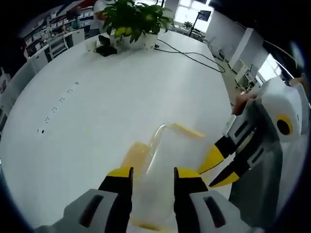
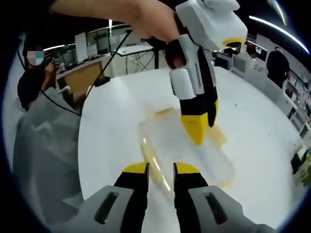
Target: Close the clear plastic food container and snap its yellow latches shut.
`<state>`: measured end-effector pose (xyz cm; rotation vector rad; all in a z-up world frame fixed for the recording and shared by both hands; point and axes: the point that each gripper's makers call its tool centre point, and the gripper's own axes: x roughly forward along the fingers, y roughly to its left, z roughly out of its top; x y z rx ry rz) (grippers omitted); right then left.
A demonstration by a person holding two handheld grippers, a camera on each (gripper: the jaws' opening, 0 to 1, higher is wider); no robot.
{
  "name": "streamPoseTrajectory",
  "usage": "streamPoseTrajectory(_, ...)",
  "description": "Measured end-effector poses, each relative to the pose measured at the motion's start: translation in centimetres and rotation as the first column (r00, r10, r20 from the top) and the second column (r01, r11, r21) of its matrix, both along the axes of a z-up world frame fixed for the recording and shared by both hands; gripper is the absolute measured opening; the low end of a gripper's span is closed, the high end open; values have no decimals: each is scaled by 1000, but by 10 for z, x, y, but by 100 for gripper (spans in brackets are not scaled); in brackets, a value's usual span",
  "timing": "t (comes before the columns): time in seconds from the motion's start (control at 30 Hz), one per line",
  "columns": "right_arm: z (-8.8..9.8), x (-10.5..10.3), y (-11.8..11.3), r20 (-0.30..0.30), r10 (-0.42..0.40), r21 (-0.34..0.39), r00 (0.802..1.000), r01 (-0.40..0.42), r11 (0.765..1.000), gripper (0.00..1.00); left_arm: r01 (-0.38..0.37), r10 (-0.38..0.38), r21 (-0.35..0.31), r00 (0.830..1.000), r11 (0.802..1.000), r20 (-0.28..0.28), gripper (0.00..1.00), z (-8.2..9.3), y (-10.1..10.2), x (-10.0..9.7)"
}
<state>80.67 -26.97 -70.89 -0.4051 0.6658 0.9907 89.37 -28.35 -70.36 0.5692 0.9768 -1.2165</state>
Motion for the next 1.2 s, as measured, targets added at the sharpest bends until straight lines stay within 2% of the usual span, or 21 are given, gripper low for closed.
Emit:
streamPoseTrajectory(0.2, 0, 0, 1, 11, -10, 3, 1000, 10, 1000, 17, 56, -55, 33, 998, 998, -8, 27, -7, -2, -2)
streamPoseTrajectory(0.27, 0, 0, 2, 22, -7, -6, 1000, 7, 1000, 17, 90, -90, 53, 996, 995, -3, 28, -10, -3, -4)
streamPoseTrajectory(0.5, -2, 0, 4, 79, 18, -47, 997, -14, 999, 17, 142, -140, 69, 990, 988, -30, 28, -10, -6, -4)
streamPoseTrajectory(0.8, -4, -1, 6, 159, 68, -115, 985, -50, 992, 18, 187, -183, 73, 981, 980, -67, 29, -12, -7, -5)
streamPoseTrajectory(1.2, -7, -1, 6, 218, 107, -182, 970, -67, 981, 18, 250, -237, 107, 964, 962, -118, 31, -15, -9, -6)
